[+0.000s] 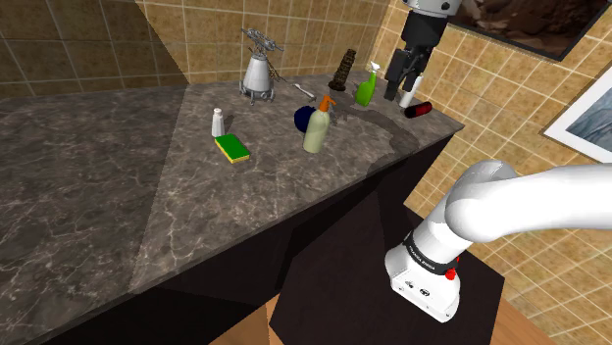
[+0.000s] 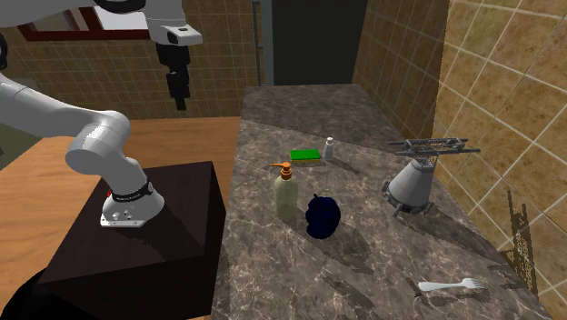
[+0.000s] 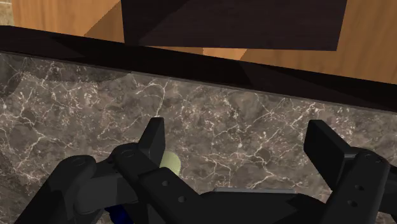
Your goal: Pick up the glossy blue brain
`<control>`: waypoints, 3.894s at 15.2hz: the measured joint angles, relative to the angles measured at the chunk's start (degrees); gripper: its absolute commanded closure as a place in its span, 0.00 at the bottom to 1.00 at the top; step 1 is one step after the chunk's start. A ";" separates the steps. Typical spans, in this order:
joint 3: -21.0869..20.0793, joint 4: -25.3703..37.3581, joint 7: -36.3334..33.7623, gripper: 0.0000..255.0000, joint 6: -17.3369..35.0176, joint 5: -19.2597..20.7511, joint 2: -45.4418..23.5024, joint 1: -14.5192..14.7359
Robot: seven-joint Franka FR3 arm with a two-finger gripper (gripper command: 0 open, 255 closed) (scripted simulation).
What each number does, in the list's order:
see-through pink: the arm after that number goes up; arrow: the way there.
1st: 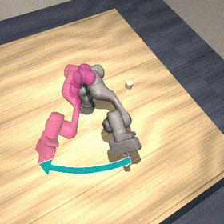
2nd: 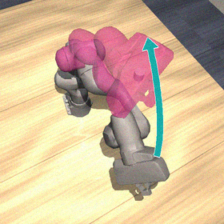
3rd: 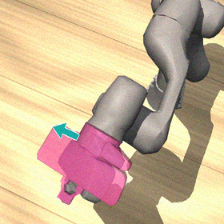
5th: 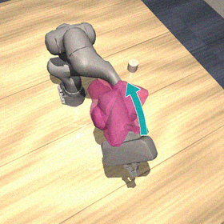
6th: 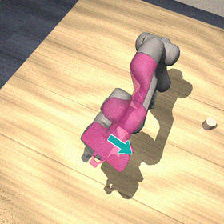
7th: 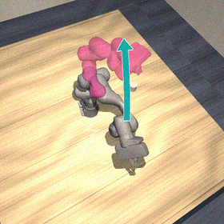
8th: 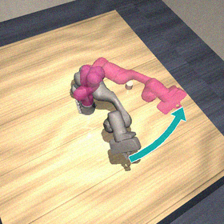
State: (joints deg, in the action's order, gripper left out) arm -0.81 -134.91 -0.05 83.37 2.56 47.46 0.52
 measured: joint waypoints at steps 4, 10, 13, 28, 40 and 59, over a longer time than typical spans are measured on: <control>0.87 -1.48 0.41 0.00 4.31 0.76 -1.85 -0.49; 3.26 -4.62 1.16 0.00 18.14 2.54 -9.61 -1.78; 4.53 -4.67 1.70 0.00 24.11 3.29 -13.90 -2.46; 10.38 5.15 5.62 0.00 50.90 1.98 -42.64 -4.57; 11.17 22.85 11.49 0.00 61.26 -5.68 -65.59 -7.84; 10.68 21.86 12.02 1.00 65.41 -6.61 -68.69 -8.22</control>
State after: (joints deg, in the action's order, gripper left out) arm 9.87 -113.05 11.97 148.78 -4.04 -21.23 -7.70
